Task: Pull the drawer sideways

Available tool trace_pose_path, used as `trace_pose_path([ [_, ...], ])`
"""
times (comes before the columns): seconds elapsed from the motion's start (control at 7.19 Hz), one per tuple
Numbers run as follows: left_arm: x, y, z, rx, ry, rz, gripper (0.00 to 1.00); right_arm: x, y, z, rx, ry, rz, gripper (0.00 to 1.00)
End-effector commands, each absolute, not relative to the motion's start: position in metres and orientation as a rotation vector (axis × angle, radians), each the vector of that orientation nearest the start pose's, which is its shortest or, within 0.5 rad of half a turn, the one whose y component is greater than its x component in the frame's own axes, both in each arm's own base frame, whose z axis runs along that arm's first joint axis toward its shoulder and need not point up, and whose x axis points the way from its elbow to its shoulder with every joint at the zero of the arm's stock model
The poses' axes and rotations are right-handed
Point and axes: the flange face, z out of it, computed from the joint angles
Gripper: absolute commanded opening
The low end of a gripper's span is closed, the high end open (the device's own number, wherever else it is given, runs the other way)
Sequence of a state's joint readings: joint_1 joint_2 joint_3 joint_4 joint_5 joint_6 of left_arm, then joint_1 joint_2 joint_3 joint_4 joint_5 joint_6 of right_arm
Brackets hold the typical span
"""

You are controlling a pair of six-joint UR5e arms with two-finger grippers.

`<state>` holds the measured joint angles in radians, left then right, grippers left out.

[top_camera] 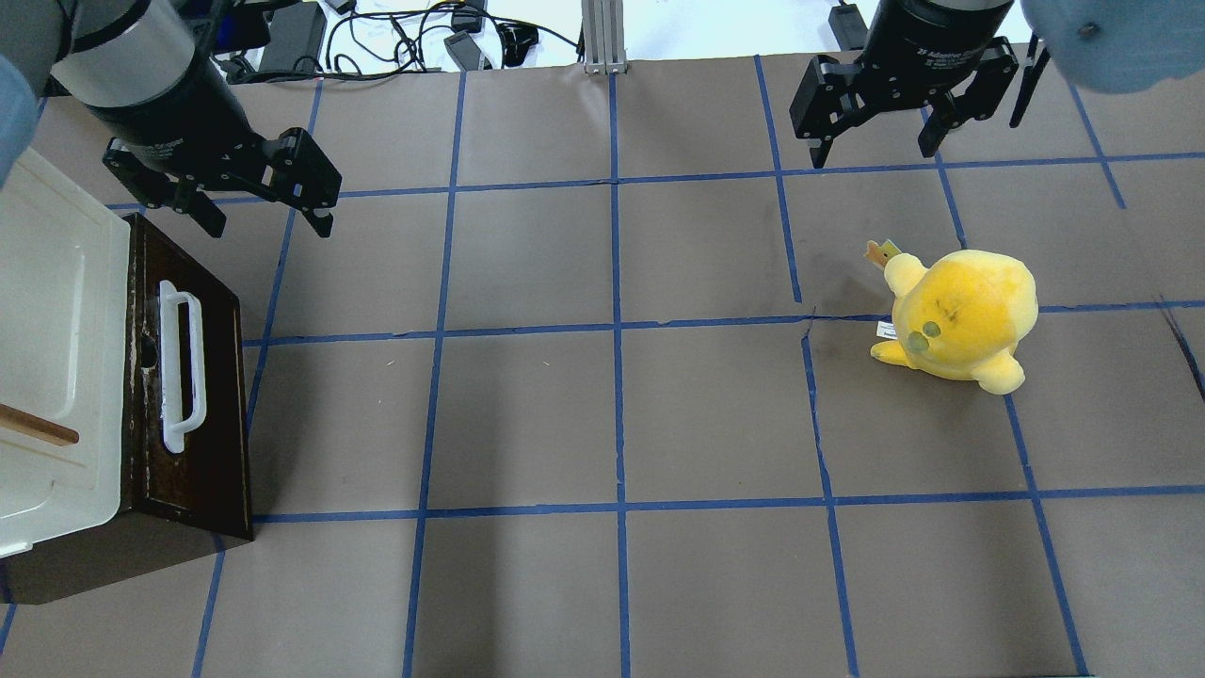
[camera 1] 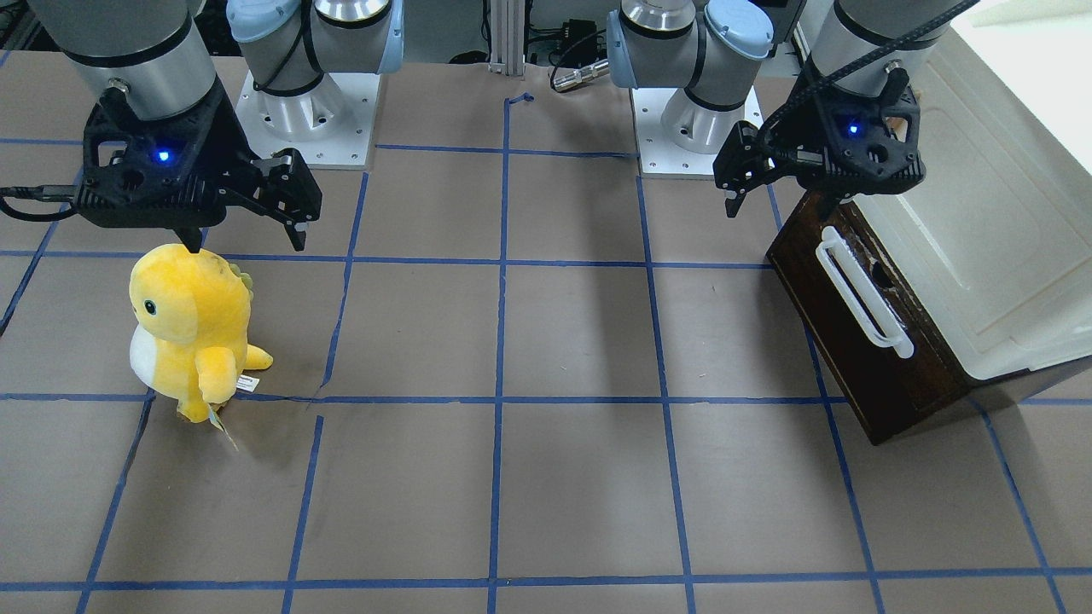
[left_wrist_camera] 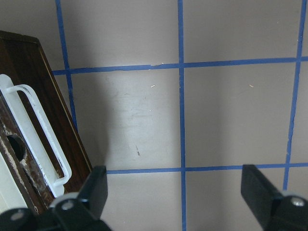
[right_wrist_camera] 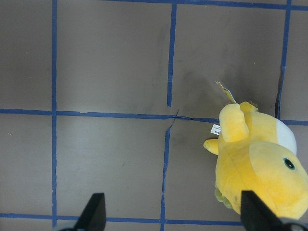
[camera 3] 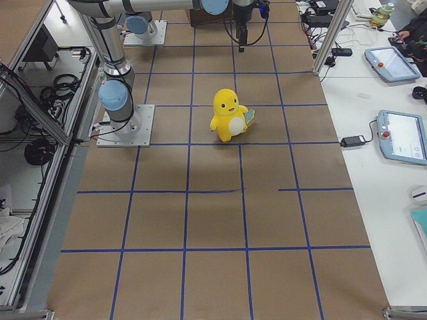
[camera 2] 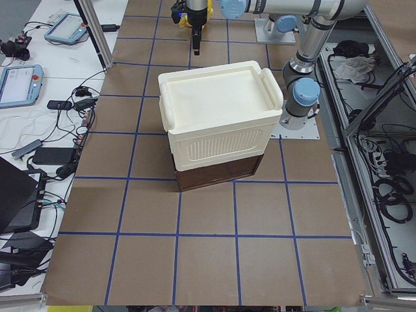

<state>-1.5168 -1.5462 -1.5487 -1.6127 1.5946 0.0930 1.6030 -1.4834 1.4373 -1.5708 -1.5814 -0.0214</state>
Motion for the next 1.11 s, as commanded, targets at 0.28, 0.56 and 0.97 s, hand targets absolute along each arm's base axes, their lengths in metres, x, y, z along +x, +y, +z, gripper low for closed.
trace_pose_path([
  [0.28,-0.1052,-0.4861,0.5083,0.06,3.119,-0.009,1.0,0.1495,-0.5285,0.509,-0.084,3.149,-0.073,1.0],
  [0.56,-0.1052,-0.4872,0.5069,0.081,3.119,-0.005,1.0,0.1493,-0.5285,0.509,-0.084,3.15,-0.073,1.0],
  [0.97,-0.0981,-0.4905,0.5059,0.055,3.11,-0.006,1.0,0.1495,-0.5285,0.509,-0.084,3.149,-0.073,1.0],
])
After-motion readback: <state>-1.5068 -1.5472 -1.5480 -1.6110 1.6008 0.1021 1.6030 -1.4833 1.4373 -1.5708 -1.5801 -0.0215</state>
